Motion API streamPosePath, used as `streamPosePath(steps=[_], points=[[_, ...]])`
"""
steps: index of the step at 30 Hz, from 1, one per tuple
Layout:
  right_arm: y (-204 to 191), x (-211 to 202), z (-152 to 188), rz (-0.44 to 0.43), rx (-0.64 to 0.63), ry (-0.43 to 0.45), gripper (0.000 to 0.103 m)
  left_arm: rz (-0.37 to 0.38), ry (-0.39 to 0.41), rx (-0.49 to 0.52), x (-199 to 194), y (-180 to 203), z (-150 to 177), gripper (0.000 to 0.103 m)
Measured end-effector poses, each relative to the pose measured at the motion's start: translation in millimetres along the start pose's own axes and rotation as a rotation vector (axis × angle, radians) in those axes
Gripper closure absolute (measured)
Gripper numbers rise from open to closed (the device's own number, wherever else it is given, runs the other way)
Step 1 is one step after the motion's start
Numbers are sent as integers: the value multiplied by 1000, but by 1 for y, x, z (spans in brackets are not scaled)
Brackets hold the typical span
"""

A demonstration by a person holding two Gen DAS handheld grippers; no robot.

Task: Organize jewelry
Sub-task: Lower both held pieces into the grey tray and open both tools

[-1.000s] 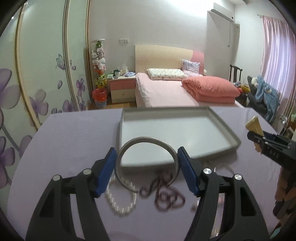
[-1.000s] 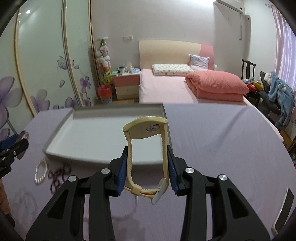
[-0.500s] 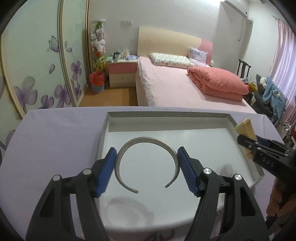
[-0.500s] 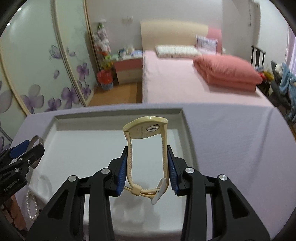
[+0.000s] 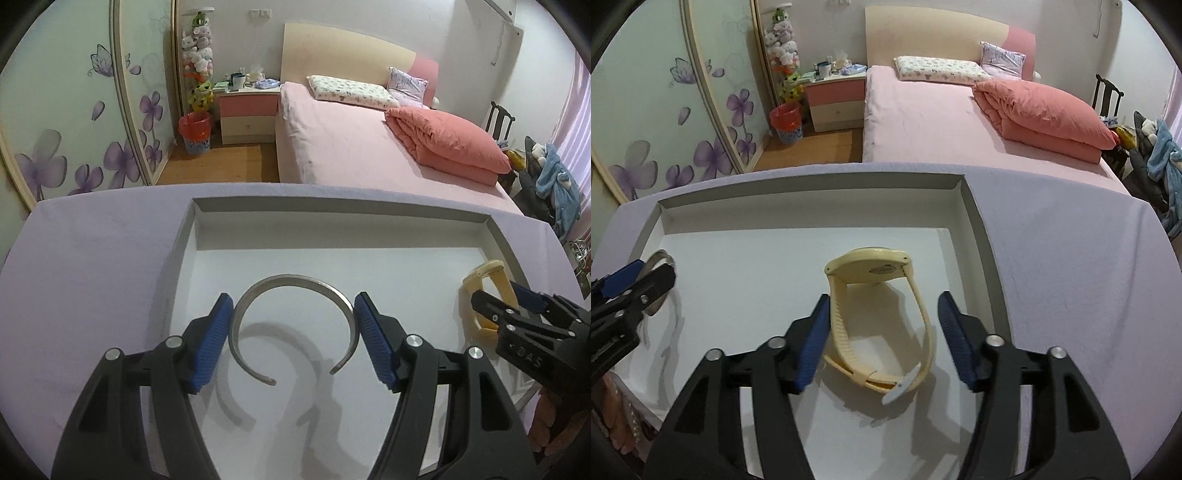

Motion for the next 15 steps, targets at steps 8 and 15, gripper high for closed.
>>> streamPosePath(steps=[8,15], points=[[0,-15,-5,-29,-19,66,31,-11,24,5,-1,-1,0,33],[2,-23,-5,-25,-6,77,31,-27,70,-19,-22,-12,0,33]])
Point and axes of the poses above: each gripper's, at about its wrist camera, not at the fingertips, and x roughly the way its jaws point, y to its right, z to its underside, the point moved 5 cm from there along x, roughly the way its jaws point, and after that the axes turned 1 degree about -z, right-handed, at the moved point
